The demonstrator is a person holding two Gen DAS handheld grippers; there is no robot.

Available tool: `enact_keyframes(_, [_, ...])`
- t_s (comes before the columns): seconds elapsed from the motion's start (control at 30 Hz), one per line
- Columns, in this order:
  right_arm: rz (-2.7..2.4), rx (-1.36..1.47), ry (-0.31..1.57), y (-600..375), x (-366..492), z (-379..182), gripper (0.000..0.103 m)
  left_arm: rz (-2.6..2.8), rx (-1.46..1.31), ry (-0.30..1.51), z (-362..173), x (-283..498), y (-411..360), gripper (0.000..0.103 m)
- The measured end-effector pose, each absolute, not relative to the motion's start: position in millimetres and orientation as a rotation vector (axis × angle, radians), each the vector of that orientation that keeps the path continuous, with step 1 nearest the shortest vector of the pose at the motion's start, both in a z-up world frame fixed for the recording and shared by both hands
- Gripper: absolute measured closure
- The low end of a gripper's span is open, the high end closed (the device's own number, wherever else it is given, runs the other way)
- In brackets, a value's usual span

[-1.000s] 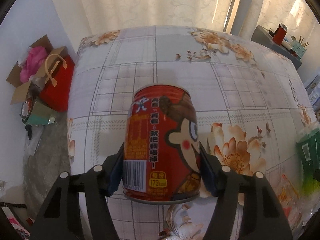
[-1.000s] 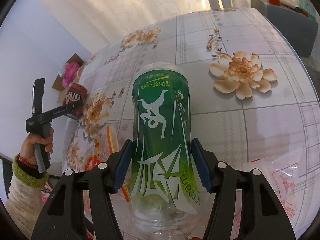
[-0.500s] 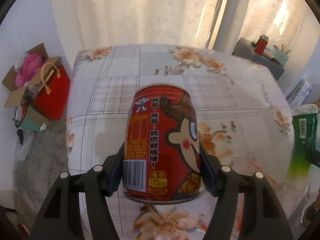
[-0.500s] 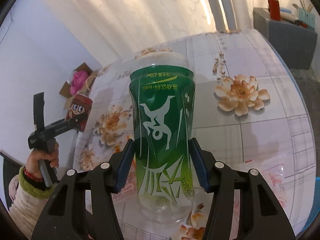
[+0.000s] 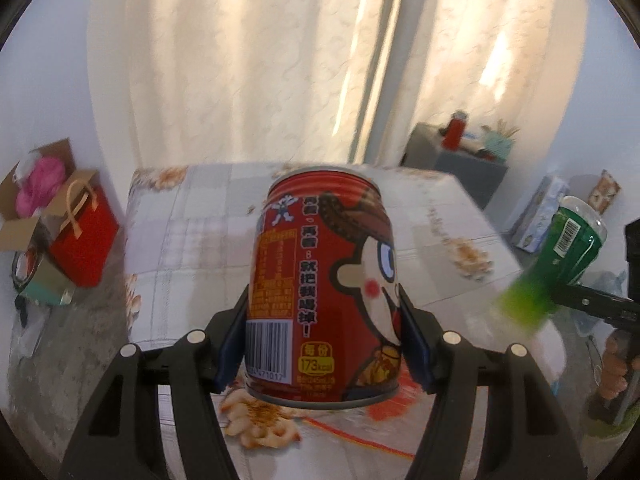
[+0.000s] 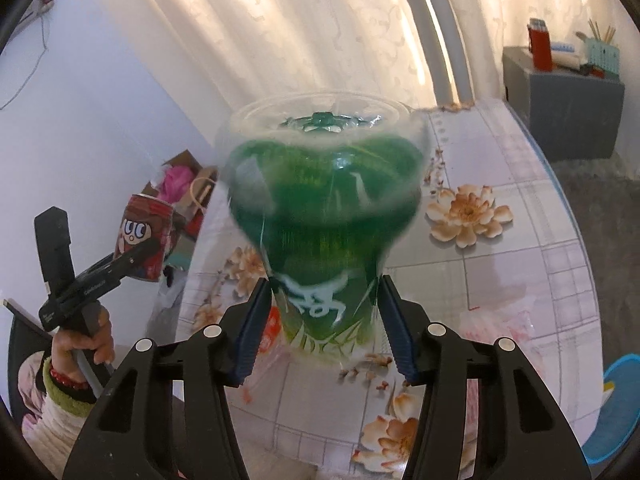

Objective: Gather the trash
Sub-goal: 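Lift the red can with the left tool beside the green bottle in the right tool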

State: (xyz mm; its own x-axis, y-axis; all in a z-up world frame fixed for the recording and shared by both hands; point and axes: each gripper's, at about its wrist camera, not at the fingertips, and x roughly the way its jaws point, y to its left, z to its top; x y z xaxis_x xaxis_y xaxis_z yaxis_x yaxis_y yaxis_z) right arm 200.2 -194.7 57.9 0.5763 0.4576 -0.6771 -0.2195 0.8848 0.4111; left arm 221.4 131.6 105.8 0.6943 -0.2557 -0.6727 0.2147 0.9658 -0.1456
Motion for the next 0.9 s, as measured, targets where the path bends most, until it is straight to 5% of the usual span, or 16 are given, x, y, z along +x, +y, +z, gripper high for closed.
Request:
enact_keyframes(0.53, [0.4,0.366,0.833,-218.7,164.7,72.3,0.07,-0.414,-0.043,0.678,143.3,171.1,79.2,0.039])
enact_keyframes(0.6, [0.419,0.384,0.868,-217.6,169.2,60.3,0.087,-0.426,-0.056,0.697,137.2,171.1,75.9,0.039])
enact_keyframes(0.9, [0.442,0.355,1.032,-186.1,176.4,-3.3,0.081,-0.416,-0.099,0.779,102.7,169.0,80.7,0.039])
